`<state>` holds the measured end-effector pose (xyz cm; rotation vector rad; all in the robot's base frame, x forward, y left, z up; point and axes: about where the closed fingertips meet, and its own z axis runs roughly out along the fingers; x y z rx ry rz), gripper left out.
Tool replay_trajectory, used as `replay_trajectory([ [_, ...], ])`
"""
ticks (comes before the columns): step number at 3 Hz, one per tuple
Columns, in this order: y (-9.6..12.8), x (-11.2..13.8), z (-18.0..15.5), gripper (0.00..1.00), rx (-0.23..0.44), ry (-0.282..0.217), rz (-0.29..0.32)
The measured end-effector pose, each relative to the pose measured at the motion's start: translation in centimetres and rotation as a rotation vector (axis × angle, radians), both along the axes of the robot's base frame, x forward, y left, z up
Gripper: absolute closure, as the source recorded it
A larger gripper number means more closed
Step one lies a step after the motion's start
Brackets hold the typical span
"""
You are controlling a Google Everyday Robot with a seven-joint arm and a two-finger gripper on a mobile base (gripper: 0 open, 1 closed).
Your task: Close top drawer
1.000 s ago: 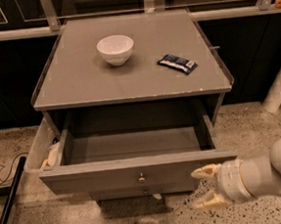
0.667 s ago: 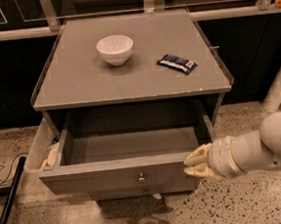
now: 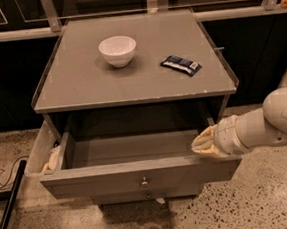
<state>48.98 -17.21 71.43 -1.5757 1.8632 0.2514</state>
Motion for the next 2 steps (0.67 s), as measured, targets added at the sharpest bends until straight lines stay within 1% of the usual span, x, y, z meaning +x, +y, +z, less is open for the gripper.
replay_trajectory([
  [1,-1.4,-3.8,-0.5,1.00,-0.003,0.029,-0.009],
  [2,-1.2,-6.2,-2.9,1.00,0.009,0.074,0.012],
])
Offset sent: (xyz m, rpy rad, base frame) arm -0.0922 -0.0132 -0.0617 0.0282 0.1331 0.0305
